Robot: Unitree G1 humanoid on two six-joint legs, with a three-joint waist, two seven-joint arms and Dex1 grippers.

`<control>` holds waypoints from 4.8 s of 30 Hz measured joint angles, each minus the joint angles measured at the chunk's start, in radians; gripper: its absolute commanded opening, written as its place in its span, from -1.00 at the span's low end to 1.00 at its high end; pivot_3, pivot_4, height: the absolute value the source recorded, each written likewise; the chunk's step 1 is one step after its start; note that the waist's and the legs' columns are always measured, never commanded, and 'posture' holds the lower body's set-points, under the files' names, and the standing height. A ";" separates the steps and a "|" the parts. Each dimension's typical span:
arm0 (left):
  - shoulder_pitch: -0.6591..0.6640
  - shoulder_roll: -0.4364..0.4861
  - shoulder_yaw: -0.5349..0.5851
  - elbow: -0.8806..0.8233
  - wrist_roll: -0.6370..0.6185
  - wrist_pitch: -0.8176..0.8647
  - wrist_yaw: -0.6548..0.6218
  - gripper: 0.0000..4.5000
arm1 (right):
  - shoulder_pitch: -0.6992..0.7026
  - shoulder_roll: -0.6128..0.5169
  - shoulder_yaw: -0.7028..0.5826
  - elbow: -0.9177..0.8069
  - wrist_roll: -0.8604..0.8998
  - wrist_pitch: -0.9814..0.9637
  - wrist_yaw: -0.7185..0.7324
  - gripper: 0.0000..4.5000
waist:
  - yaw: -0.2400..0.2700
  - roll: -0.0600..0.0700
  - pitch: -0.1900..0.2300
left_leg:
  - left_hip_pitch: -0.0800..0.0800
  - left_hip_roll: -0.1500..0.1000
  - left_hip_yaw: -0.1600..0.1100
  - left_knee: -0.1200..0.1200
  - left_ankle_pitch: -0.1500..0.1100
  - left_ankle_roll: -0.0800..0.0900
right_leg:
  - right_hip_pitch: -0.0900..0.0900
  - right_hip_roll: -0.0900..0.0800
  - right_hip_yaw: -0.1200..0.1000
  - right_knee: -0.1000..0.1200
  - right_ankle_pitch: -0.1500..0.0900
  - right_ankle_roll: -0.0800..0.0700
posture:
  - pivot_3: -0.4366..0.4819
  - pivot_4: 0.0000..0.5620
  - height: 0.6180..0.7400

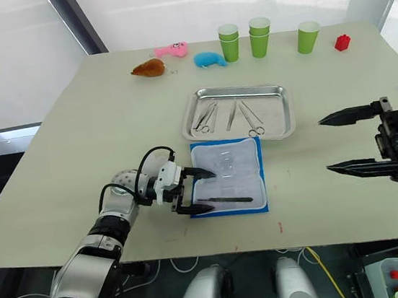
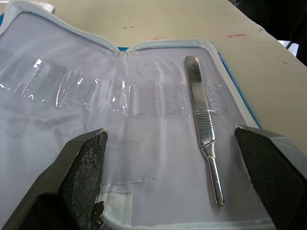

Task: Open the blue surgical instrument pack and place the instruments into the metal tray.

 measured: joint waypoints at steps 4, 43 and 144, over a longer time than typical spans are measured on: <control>-0.001 0.001 -0.005 0.000 -0.002 0.000 0.000 1.00 | -0.009 0.034 0.030 -0.006 -0.013 -0.009 -0.016 0.97 | 0.001 0.000 0.000 | 0.000 0.000 0.000 0.000 0.000 0.000 | 0.000 0.000 0.000 0.000 0.000 0.000 | -0.05 -0.47 1.00; 0.005 0.017 -0.017 -0.020 -0.015 0.004 0.000 1.00 | -0.084 0.545 0.732 0.184 -0.748 -0.393 -0.461 0.97 | -0.002 -0.003 0.002 | 0.002 -0.003 -0.001 0.000 0.000 0.000 | 0.000 0.001 -0.001 0.003 0.002 0.001 | -0.05 -0.47 1.00; 0.005 -0.013 -0.017 -0.013 -0.012 -0.002 0.001 1.00 | 0.000 0.024 0.420 -0.034 -0.643 -0.250 -0.295 -1.00 | 0.005 -0.007 0.003 | 0.006 -0.005 0.000 -0.005 0.000 0.000 | 0.003 -0.007 0.000 -0.002 -0.002 0.003 | -0.05 -0.47 1.00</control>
